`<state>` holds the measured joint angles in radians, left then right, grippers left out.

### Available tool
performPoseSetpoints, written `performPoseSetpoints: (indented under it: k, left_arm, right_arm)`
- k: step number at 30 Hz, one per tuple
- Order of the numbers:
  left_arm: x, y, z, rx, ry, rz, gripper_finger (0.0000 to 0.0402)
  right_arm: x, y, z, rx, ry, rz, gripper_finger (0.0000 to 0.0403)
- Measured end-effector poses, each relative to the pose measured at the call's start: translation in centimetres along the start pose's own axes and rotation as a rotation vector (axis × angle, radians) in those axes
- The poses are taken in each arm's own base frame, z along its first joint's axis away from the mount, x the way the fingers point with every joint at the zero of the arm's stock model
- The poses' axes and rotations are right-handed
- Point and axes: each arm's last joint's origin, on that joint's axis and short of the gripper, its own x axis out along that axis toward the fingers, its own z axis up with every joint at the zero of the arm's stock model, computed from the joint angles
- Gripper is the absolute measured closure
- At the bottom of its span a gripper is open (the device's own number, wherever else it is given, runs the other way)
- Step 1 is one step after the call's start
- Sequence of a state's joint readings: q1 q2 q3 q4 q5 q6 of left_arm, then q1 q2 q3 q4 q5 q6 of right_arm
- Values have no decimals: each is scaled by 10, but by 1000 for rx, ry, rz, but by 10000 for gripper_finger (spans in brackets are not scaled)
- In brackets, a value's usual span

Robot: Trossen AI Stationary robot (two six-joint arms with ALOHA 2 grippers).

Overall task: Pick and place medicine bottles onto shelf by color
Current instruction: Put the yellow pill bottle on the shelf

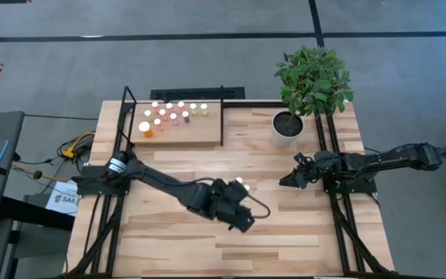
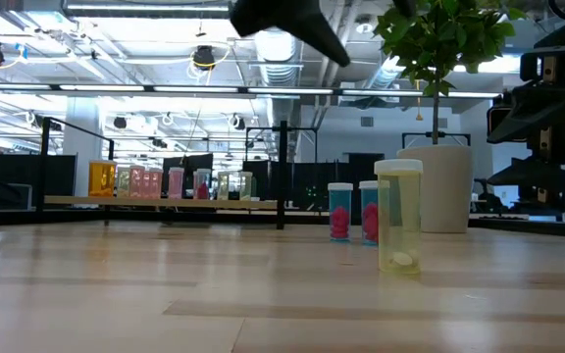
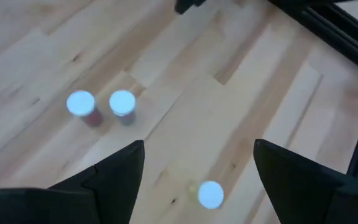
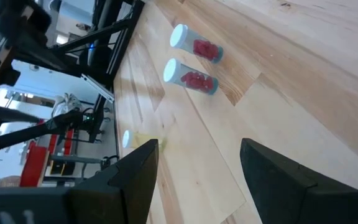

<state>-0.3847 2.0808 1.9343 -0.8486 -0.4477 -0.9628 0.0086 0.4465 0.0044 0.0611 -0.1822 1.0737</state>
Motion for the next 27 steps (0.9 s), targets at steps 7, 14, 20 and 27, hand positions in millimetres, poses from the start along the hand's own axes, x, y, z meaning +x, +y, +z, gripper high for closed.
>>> performPoseSetpoints:
  k: [7, 14, 20, 27]
  left_arm:
    - [-22, -24, -33, 131, -58, -30, 113]
    - [-42, -47, -84, 254, -185, -40, 113]
    - [-28, -60, -135, 266, -360, -58, 113]
    - [3, -51, -153, 301, -470, -50, 113]
  right_arm:
    - [0, 0, 0, 0, 0, 0, 153]
    - [0, 0, 0, 0, 0, 0, 153]
    - [0, 0, 0, 0, 0, 0, 153]
    - [0, 0, 0, 0, 1, -1, 153]
